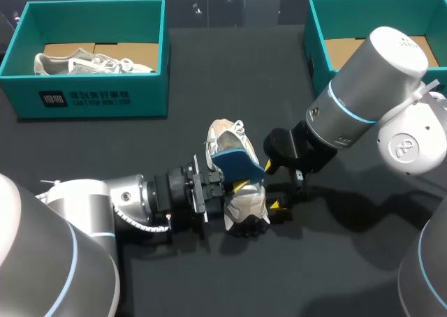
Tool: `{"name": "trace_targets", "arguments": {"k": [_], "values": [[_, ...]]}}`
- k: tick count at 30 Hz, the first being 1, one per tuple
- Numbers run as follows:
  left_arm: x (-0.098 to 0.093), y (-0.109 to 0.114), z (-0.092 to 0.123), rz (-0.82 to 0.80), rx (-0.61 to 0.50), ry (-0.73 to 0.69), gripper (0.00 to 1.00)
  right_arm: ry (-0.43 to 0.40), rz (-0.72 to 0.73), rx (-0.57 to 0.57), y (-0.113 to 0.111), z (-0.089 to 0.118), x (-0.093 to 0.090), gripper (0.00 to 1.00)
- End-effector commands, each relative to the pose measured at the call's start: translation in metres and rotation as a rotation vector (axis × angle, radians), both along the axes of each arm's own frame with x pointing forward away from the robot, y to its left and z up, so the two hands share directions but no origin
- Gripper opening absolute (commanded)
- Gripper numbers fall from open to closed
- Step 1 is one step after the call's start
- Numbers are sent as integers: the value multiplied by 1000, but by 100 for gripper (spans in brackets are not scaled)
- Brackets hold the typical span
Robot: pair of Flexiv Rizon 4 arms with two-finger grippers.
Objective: Take the shoe out of the shoebox, open the shoe tongue, remove and reinsert the insole, then place the shoe into the shoebox
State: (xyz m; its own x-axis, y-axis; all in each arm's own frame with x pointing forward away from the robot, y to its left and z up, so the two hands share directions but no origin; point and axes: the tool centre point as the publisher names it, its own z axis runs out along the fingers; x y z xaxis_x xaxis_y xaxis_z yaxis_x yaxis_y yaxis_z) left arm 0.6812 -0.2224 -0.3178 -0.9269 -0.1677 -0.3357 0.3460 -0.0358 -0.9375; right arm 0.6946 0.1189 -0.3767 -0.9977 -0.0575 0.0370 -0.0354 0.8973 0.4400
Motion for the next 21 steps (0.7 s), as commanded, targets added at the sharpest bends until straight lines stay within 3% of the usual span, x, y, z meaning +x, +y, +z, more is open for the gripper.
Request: {"name": "trace_targets", "arguments": {"k": [1, 11, 18, 20, 21], "values": [[6, -3, -10, 4, 8, 0, 0, -1, -1, -1, 0, -1, -1, 100], [15, 1, -24, 36, 54, -2, 0, -1, -1, -1, 0, -1, -1, 100], [13, 5, -19, 42, 59, 3, 0, -1, -1, -1, 0, -1, -1, 100], [11, 6, -16, 41, 56, 5, 25, -1, -1, -1, 0, -1, -1, 100], [10, 6, -15, 41, 55, 5, 29, -1, -1, -1, 0, -1, -1, 100]]}}
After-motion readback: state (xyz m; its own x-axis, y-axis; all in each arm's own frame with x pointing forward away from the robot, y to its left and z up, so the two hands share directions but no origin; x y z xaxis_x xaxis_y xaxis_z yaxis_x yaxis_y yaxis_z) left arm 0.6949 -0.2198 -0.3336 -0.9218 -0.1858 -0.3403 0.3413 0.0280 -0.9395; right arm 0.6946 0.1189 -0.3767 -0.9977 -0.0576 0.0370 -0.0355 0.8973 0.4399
